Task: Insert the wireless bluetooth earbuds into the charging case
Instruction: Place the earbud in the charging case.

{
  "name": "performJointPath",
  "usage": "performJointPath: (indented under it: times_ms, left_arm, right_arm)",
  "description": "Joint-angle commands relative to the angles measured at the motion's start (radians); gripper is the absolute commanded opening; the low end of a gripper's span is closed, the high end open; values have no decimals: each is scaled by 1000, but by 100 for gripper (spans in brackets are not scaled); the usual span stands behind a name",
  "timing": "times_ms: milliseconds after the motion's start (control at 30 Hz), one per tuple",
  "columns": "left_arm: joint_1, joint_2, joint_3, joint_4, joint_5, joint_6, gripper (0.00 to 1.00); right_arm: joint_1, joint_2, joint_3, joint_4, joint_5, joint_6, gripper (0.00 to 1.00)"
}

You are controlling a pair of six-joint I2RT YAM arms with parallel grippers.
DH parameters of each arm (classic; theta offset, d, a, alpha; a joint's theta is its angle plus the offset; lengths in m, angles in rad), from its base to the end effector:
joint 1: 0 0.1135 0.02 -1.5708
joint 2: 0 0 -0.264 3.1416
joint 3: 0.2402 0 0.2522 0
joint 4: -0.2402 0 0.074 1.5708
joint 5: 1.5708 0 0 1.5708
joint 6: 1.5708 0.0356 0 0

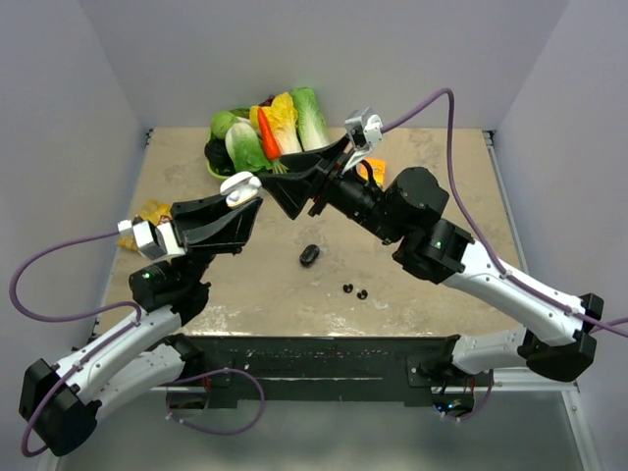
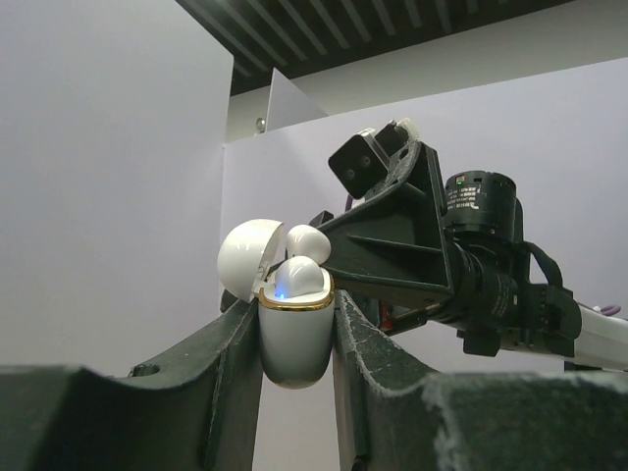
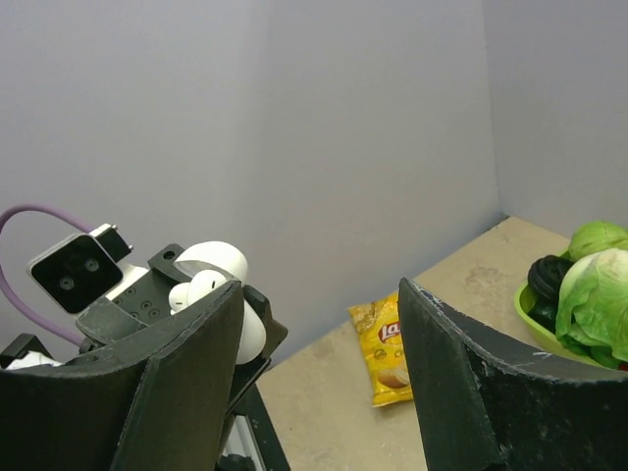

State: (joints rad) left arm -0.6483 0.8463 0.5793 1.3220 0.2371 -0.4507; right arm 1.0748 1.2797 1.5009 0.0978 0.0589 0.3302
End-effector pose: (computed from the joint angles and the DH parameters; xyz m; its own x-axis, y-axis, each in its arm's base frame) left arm 0.1151 -0.0977 0.3989 0.3283 -0.7799 -0.5330 0.9135 0.4057 -0.0309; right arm 0.1323 0.2400 0.5130 -0.1349 0.4309 -0.8923 -0.8538 0.4065 0.3253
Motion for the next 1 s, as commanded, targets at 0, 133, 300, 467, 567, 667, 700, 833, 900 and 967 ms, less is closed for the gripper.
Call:
performJointPath:
  times_ms: [0,133,300,467,567,667,700,833,900,967]
  left_arm:
    - [1,11,-4,576,-27,41,0]
    - [2,14,-1,576,-24,40,0]
    - [1,25,2,576,-21,32,0]
    - [3,30,7,576,-18,30,0]
    - [1,30,5,576,-18,29,0]
    - [3,27,2,576,-19,35,0]
    - [3,27,1,576,-21,35,0]
    - [3,28,1,576,-16,30,0]
    - [3,28,-1,576,-13,26,0]
    - [1,27,-1,576,-13,24,0]
  right_arm:
    - [19,-42,-14,11,2,-11,68]
    - [20,-59,-25,10,9,-11,70]
    - [22,-59,-22,6,7,-14,70]
    - [27,-48,-13,6,-4,-17,71]
    - [30,-45,-4,-1,5,-19,71]
    - [30,-78,-30,20,33,-31,71]
    - [30,-97,-39,26,56,-34,71]
    - [31,-126,-47,14,142,-52,72]
    - [30,-125,-44,-7,163,-54,72]
    - [31,-123,-45,-13,191,-57,72]
